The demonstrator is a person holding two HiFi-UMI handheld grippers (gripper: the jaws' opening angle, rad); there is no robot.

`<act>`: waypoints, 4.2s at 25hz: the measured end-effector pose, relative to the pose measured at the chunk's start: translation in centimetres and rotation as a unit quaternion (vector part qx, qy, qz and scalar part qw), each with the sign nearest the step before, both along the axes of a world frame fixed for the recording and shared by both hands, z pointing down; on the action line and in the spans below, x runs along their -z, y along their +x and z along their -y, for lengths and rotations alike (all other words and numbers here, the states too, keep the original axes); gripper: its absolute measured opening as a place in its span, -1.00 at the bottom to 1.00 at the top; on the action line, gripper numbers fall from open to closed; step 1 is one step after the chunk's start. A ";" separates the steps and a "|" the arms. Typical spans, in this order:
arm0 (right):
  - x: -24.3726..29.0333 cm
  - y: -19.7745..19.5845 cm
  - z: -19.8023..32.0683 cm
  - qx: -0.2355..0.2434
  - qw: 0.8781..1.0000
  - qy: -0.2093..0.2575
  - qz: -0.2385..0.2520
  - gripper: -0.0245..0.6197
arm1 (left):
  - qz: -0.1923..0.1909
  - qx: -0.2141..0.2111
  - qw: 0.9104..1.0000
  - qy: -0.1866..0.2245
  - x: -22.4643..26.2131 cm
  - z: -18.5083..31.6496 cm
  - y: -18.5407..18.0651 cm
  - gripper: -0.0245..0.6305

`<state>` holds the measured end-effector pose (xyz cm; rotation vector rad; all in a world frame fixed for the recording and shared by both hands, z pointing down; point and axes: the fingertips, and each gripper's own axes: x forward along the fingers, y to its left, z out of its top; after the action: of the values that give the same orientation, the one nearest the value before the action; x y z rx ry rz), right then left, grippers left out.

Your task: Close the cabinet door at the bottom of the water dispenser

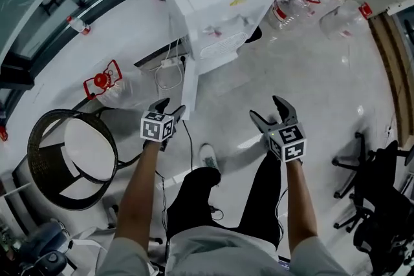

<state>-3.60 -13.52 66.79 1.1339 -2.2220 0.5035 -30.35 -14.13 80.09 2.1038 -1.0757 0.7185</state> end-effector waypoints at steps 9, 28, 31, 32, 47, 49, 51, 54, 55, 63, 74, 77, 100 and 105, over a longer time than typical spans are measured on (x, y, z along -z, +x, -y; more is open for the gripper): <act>-12.3 0.8 -0.4 -0.012 0.998 -0.049 0.047 0.20 | -0.075 0.103 0.986 -0.103 -14.1 0.0 0.8 -0.15; -13.7 11.5 0.8 0.004 0.994 -0.082 0.071 0.20 | -0.076 0.148 0.977 -0.133 -15.4 0.0 16.2 -0.42; -13.8 13.0 2.1 0.011 0.994 -0.080 0.074 0.20 | -0.089 0.166 0.973 -0.130 -15.2 2.0 19.6 -0.44; -13.9 13.5 2.7 0.013 0.994 -0.078 0.074 0.20 | -0.088 0.172 0.973 -0.130 -15.3 2.8 20.5 -0.44; -12.7 24.3 11.2 0.020 0.989 -0.093 0.110 0.20 | -0.092 0.315 0.940 -0.095 -15.1 17.3 29.7 -0.38; -13.0 25.5 12.4 0.024 0.989 -0.096 0.109 0.20 | -0.098 0.330 0.935 -0.090 -15.1 19.4 29.9 -0.35; -13.3 26.8 13.1 0.028 0.989 -0.102 0.105 0.20 | -0.104 0.344 0.929 -0.084 -15.1 21.1 30.0 -0.33; -13.7 28.3 13.6 0.042 0.990 -0.106 0.082 0.20 | -0.103 0.361 0.924 -0.071 -15.0 23.0 29.9 -0.33; -13.8 28.8 13.8 0.044 0.990 -0.107 0.075 0.20 | -0.095 0.361 0.925 -0.064 -15.0 23.5 30.0 -0.36; -15.2 32.5 15.0 0.029 0.988 -0.133 0.073 0.20 | -0.029 0.329 0.943 -0.038 -15.0 28.6 31.9 -0.46; -13.5 33.1 17.7 0.046 0.989 -0.120 0.068 0.13 | -0.029 0.282 0.958 -0.032 -13.1 30.6 34.6 -0.50; -10.5 32.6 19.3 0.043 0.992 -0.093 0.069 0.11 | -0.013 0.165 0.986 0.010 -9.5 29.7 37.4 -0.60; 34.3 16.3 22.0 0.099 0.974 0.203 0.030 -0.84 | 0.094 0.056 0.939 0.327 44.6 15.5 16.9 -0.86; 42.9 12.0 19.4 0.132 0.956 0.260 0.025 -0.84 | 0.115 0.086 0.913 0.383 54.8 12.9 11.8 -0.86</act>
<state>8.40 -32.97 23.88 1.0438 -2.5813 -0.1822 -18.53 -27.06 25.31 2.5422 -1.8823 0.5044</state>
